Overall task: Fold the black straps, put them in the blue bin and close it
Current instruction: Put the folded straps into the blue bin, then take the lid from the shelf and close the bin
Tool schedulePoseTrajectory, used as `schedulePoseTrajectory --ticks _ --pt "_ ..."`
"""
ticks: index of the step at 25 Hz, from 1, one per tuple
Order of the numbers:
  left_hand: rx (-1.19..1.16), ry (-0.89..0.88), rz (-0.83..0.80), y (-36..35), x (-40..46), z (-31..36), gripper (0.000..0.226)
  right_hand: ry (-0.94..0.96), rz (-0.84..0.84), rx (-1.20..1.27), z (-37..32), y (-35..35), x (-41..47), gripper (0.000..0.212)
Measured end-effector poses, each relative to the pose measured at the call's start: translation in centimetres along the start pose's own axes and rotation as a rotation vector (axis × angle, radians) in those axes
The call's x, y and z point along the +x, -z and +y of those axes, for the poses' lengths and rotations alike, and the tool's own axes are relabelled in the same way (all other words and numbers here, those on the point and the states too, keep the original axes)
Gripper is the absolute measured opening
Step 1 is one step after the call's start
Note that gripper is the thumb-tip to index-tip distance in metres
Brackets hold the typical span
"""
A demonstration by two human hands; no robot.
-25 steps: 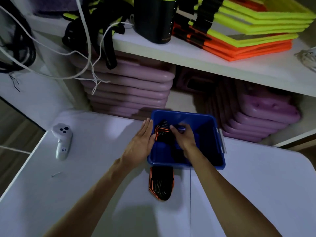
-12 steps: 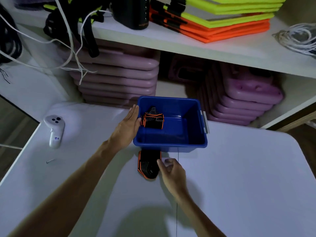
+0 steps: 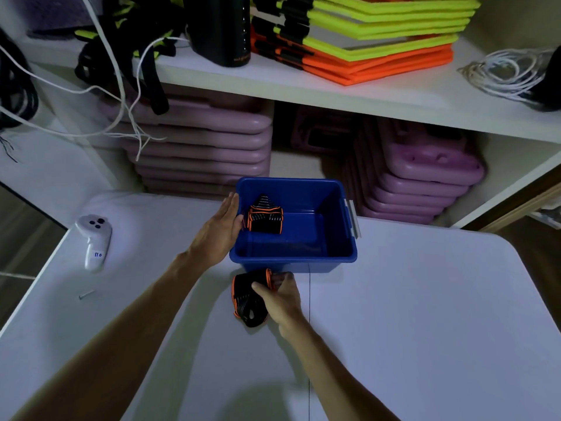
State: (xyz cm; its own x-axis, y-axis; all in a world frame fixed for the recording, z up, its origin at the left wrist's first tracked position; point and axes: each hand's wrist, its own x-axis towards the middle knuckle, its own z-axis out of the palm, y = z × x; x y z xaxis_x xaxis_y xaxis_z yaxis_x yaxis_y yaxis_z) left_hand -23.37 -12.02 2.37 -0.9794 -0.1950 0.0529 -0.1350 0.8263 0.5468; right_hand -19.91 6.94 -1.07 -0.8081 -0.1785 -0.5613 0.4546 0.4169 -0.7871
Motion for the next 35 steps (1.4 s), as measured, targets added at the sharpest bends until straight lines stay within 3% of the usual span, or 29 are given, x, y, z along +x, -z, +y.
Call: schedulePoseTrajectory --ticks 6,10,13,16,19,24,29,35 --pt "-0.008 0.015 -0.010 -0.2 0.2 -0.1 0.056 0.325 -0.145 0.029 -3.0 6.2 -5.4 0.033" --pt "-0.007 0.004 0.019 -0.3 0.1 -0.1 0.054 0.477 0.029 0.142 -9.1 10.1 -3.9 0.034" --pt "-0.004 0.005 0.011 -0.3 0.1 -0.3 0.055 0.405 0.240 0.184 -11.8 10.2 1.0 0.038" --pt "0.011 -0.008 0.014 -0.3 0.2 -0.2 0.055 0.341 0.334 0.000 -12.2 8.5 5.8 0.039" --pt "0.009 -0.009 0.028 -0.3 0.2 -0.2 0.055 0.253 0.334 -0.259 -11.4 6.6 9.8 0.034" --pt "-0.020 0.004 0.036 -0.6 0.3 -0.3 0.055 0.103 0.333 -0.247 -10.0 5.7 13.8 0.033" --pt "-0.008 -0.023 0.045 -0.5 0.3 -0.3 0.068 0.194 0.300 -0.421 -9.3 5.6 13.9 0.024" --pt "0.124 -0.023 0.016 0.0 0.5 -0.2 0.080 0.281 0.170 -0.375 -11.3 7.5 10.8 0.042"
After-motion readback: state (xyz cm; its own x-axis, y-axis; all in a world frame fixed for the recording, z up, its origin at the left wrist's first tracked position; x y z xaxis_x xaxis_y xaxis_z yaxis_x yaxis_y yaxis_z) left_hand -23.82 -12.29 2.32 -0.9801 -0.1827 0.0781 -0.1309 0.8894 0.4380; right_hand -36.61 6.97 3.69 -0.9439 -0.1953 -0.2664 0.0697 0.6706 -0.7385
